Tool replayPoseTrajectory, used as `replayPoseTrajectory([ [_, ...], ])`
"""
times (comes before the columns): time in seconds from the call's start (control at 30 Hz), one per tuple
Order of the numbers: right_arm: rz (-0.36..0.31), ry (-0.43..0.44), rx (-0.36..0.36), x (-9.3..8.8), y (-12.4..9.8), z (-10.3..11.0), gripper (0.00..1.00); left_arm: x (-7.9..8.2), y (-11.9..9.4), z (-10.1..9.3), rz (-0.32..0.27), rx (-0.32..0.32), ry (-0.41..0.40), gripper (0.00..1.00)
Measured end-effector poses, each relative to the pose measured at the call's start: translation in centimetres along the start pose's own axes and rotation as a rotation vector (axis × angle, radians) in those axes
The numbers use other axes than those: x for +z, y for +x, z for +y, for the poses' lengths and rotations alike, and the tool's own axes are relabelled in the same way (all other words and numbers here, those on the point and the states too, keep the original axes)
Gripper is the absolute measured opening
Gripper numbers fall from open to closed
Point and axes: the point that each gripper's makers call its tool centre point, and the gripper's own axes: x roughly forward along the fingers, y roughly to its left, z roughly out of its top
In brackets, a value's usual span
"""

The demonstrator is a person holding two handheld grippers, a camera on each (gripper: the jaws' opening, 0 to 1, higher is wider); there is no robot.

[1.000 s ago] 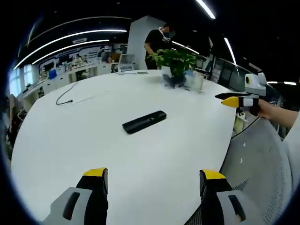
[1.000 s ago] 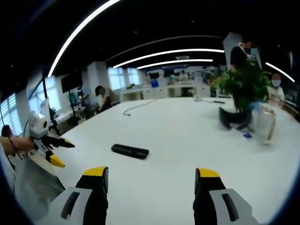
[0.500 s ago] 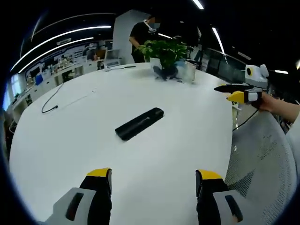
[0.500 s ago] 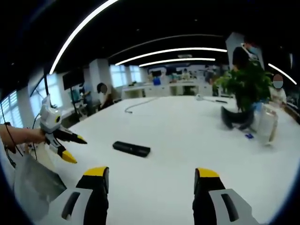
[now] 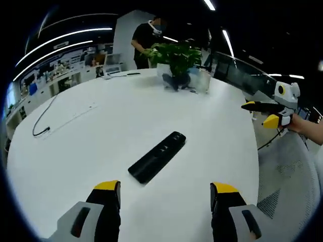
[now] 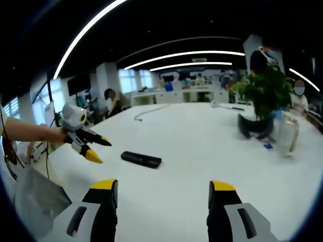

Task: Press the specified remote control buttons in sequence, fully releasing each button before pressing the next.

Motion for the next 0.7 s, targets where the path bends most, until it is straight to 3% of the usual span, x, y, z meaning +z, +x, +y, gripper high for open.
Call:
replayPoseTrajectory([
  [0.13, 0.002, 0.015, -0.004, 0.0, -0.1, -0.2, 0.71, 0.6, 1.4, 0.8, 0.037, -0.010, 0.019, 0.75],
  [0.27, -0.013, 0.018, -0.006, 0.3, -0.2, -0.3, 0.69, 0.5, 2.9, 2.0, 0.086, -0.008, -0.050, 0.75],
  [0.47, -0.021, 0.030, -0.008, 0.4, -0.4, -0.6, 0.69, 1.3, 4.2, 2.5, 0.106, -0.004, -0.064, 0.75],
  [0.7, -0.043, 0.065, -0.007, 0.6, -0.6, -1.0, 0.65, 1.0, 5.6, 2.9, 0.212, 0.005, 0.152, 0.73],
])
